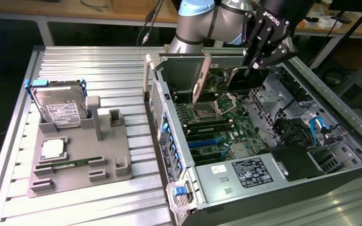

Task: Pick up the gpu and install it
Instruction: 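Insert the gpu into the slot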

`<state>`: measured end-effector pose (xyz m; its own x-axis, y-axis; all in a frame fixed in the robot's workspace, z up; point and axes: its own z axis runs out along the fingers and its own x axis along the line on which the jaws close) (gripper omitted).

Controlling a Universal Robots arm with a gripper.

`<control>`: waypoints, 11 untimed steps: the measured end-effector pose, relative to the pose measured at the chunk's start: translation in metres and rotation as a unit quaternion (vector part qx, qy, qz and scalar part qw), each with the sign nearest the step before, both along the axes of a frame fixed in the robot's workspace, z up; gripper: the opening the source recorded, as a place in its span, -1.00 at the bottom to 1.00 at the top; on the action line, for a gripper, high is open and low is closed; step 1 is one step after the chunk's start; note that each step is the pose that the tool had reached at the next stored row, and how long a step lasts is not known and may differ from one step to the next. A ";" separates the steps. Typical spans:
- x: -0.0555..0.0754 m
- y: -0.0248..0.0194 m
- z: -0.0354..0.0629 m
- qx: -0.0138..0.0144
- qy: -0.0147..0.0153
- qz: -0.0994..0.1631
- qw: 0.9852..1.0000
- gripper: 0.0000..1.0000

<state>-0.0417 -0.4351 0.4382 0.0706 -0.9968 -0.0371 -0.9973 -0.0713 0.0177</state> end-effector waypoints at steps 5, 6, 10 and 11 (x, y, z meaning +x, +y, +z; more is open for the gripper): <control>0.000 0.0000 -0.0034 0.000 -0.010 0.009 1.000 -0.46; 0.000 0.0000 -0.0036 0.000 -0.010 0.009 1.000 -0.46; 0.000 0.0000 -0.0050 0.000 -0.010 0.009 1.000 -0.46; 0.000 -0.0001 -0.0067 0.000 -0.010 0.008 1.000 -0.46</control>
<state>-0.0416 -0.4351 0.4316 0.0864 -0.9956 -0.0359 -0.9963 -0.0864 -0.0017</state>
